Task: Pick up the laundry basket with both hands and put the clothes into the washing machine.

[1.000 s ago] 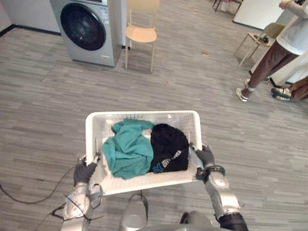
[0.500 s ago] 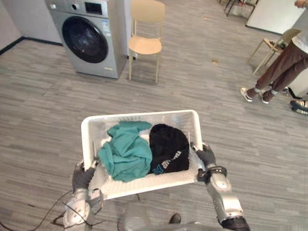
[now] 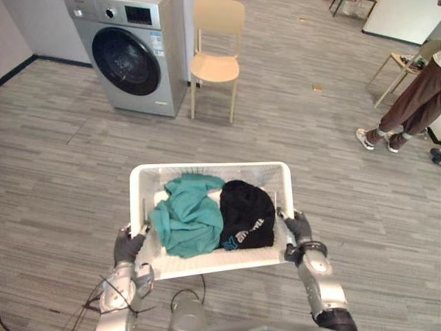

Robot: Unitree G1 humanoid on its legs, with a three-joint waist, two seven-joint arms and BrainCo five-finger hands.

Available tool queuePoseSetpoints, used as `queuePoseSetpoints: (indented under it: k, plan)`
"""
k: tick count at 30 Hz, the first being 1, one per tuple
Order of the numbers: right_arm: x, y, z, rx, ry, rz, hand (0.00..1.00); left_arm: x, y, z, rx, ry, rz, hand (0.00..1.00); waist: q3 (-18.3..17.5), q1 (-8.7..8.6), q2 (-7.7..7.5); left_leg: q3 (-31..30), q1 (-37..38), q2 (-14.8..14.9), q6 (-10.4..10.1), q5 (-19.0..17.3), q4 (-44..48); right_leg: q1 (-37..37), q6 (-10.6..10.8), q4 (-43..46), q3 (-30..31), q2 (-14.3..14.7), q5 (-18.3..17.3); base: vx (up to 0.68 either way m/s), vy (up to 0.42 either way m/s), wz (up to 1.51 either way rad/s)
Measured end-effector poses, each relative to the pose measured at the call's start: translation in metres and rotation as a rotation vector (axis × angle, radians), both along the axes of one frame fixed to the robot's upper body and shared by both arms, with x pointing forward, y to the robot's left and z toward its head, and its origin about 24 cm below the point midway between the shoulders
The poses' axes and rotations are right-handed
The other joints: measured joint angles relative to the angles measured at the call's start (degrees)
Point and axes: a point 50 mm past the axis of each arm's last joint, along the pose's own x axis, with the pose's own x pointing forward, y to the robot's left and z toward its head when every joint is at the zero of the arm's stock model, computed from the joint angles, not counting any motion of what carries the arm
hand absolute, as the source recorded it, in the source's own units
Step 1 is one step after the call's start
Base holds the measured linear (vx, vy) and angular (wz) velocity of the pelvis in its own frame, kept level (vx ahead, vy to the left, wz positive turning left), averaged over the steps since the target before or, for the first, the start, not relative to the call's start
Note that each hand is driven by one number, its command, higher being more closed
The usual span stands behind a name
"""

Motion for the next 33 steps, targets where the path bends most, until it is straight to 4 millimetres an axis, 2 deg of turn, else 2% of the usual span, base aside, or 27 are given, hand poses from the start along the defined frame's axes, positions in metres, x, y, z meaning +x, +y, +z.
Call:
queuePoseSetpoints:
  k: [1, 7, 10, 12, 13, 15, 17, 20, 22, 23, 24, 25, 26, 28, 29, 30, 31, 32, 33]
  plan:
    - [-0.014, -0.006, -0.01, -0.029, 0.047, -0.018, 1.0, -0.007, -0.005, -0.01, -0.024, 0.043, -0.008, 1.0, -2.33, -1.9, 1.25, 0.04, 5.48, -1.0, -0.03, 7.37, -22.69, -4.21, 1.15, -2.5, 2.76, 0.89, 2.9, 0.0, 0.0, 0.0]
    - [-0.015, -0.01, -0.012, -0.044, 0.057, -0.018, 1.0, -0.007, -0.006, -0.012, -0.028, 0.05, -0.01, 1.0, -2.57, -1.9, 1.51, 0.53, 5.96, -1.08, -0.08, 7.71, -23.26, -4.47, 1.38, -2.53, 2.3, 0.69, 2.73, 0.0, 0.002, -0.01]
    - [-0.019, -0.016, -0.022, -0.06, 0.103, -0.026, 1.0, -0.009, -0.012, -0.021, -0.053, 0.088, -0.02, 1.0, -3.47, -2.16, 2.7, 1.37, 7.08, -1.56, -0.16, 9.35, -26.19, -5.09, 1.42, -2.54, -1.42, 0.23, 2.67, 0.02, -0.016, -0.06]
    - [-0.024, -0.024, -0.031, -0.076, 0.148, -0.043, 1.0, -0.012, -0.02, -0.03, -0.076, 0.122, -0.03, 1.0, -3.48, -2.34, 3.28, 2.51, 7.78, -2.78, -0.12, 10.28, -27.9, -5.43, 1.74, -2.62, -4.75, -1.08, 1.12, -0.01, -0.013, -0.08]
    - [-0.026, -0.026, -0.033, -0.078, 0.161, -0.047, 1.0, -0.012, -0.021, -0.033, -0.081, 0.132, -0.032, 1.0, -3.48, -2.52, 3.28, 2.65, 7.97, -3.21, -0.09, 10.49, -28.33, -5.42, 1.28, -2.61, -5.56, -1.5, 0.37, 0.0, 0.0, 0.0]
    - [-0.03, -0.032, -0.04, -0.101, 0.201, -0.05, 1.0, -0.016, -0.027, -0.042, -0.101, 0.172, -0.031, 1.0, -3.47, -3.68, 4.58, 3.33, 8.37, -3.42, -0.31, 10.89, -28.93, -5.36, 1.38, -1.85, -6.92, -2.1, -0.79, 0.02, 0.001, 0.11]
    - [-0.032, -0.035, -0.044, -0.122, 0.221, -0.045, 1.0, -0.017, -0.032, -0.048, -0.121, 0.194, -0.034, 1.0, -3.48, -3.54, 5.33, 4.13, 8.24, -3.07, -0.47, 10.99, -28.8, -6.29, 1.19, -0.44, -6.71, -2.24, -1.59, 0.03, 0.004, 0.01]
    - [-0.03, -0.034, -0.044, -0.124, 0.222, -0.042, 1.0, -0.017, -0.032, -0.049, -0.119, 0.199, -0.032, 1.0, -3.11, -3.82, 4.96, 3.61, 4.38, -1.29, -1.22, 8.7, -22.41, -7.07, 0.66, 1.86, -8.51, -1.95, -3.83, 0.03, -0.064, 0.2]
    - [-0.023, -0.031, -0.04, -0.126, 0.201, -0.03, 1.0, -0.018, -0.027, -0.048, -0.119, 0.194, -0.007, 1.0, -1.99, -3.19, 5.62, 3.4, -0.66, 3.31, -1.32, 2.92, -9.37, -5.29, -0.24, 1.74, -11.91, 0.37, -6.26, 0.05, -0.106, 0.1]
    - [-0.009, -0.028, -0.025, -0.157, 0.134, 0.011, 1.0, -0.019, -0.024, -0.048, -0.146, 0.178, 0.038, 1.0, 1.32, -1.79, 6.94, 6.22, -10.56, 9.85, 1.72, 3.21, 13.39, -1.45, -0.41, 1.35, -13.53, 3.36, -8.02, 0.11, -0.016, -0.05]
    - [-0.004, -0.032, -0.015, -0.178, 0.089, 0.013, 1.0, -0.017, -0.028, -0.047, -0.176, 0.152, 0.048, 1.0, 1.12, -1.77, 7.0, 7.62, -11.4, 8.25, 1.54, 3.94, 9.35, -3.37, -0.1, 2.03, -13.46, 2.39, -7.99, 0.13, 0.035, -0.05]
    - [-0.002, -0.033, -0.011, -0.183, 0.074, 0.014, 1.0, -0.016, -0.029, -0.045, -0.177, 0.138, 0.049, 1.0, 1.05, -1.68, 7.55, 8.42, -11.14, 7.93, 2.18, 4.41, 7.08, -4.03, 0.1, 2.55, -13.18, 2.19, -7.89, 0.15, 0.139, -0.13]
    - [0.002, -0.032, -0.009, -0.179, 0.063, 0.009, 1.0, -0.01, -0.028, -0.042, -0.172, 0.116, 0.049, 1.0, 1.59, -1.65, 6.93, 9.68, -10.88, 7.56, 2.63, 4.72, 6.59, -4.61, 1.02, 3.29, -12.95, 1.26, -7.27, 0.17, 0.119, -0.06]
    - [0.01, -0.024, -0.004, -0.156, 0.04, 0.013, 1.0, -0.004, -0.021, -0.037, -0.153, 0.091, 0.055, 1.0, 4.03, -1.5, 4.91, 8.61, -12.13, 6.65, 4.85, 6.02, 11.51, -2.78, 1.14, 2.27, -13.01, -0.04, -7.36, 0.17, 0.129, 0.05]
    - [0.016, -0.018, 0.0, -0.143, 0.023, 0.021, 1.0, -0.001, -0.017, -0.035, -0.146, 0.078, 0.069, 1.0, 5.87, -1.35, 3.74, 7.34, -14.34, 6.17, 3.66, 4.3, 13.84, -1.64, 1.24, 2.44, -12.7, -0.95, -7.99, 0.1, 0.157, -0.02]
    - [0.021, -0.019, 0.004, -0.152, 0.006, 0.016, 1.0, 0.001, -0.017, -0.032, -0.148, 0.062, 0.072, 1.0, 5.64, -0.49, 3.18, 6.25, -14.88, 5.65, 1.64, 4.34, 7.27, -2.49, 2.6, 3.72, -12.46, -1.62, -9.2, 0.11, 0.229, -0.27]
    - [0.024, -0.021, 0.007, -0.159, -0.009, 0.012, 1.0, 0.003, -0.02, -0.031, -0.155, 0.047, 0.072, 1.0, 5.85, 0.61, 4.21, 4.2, -14.97, 6.69, -0.02, 6.02, 4.24, -3.1, 4.05, 7.74, -11.04, -1.71, -11.92, 0.16, 0.275, -0.31]
    - [0.023, -0.018, 0.006, -0.148, -0.008, 0.01, 1.0, 0.003, -0.018, -0.03, -0.148, 0.046, 0.074, 1.0, 6.06, 1.15, 3.78, 3.94, -15.11, 6.4, 0.31, 5.76, 6.38, -3.32, 4.72, 10.49, -10.79, -2.94, -13.31, 0.26, 0.33, -0.14]
    - [0.021, -0.016, 0.003, -0.137, 0.003, 0.007, 1.0, 0.002, -0.012, -0.029, -0.126, 0.052, 0.073, 1.0, 5.92, 1.04, 2.24, 3.96, -14.79, 5.32, 1.32, 3.72, 8.37, -3.1, 5.45, 13.83, -11.1, -5.26, -15.15, 0.34, 0.288, 0.26]
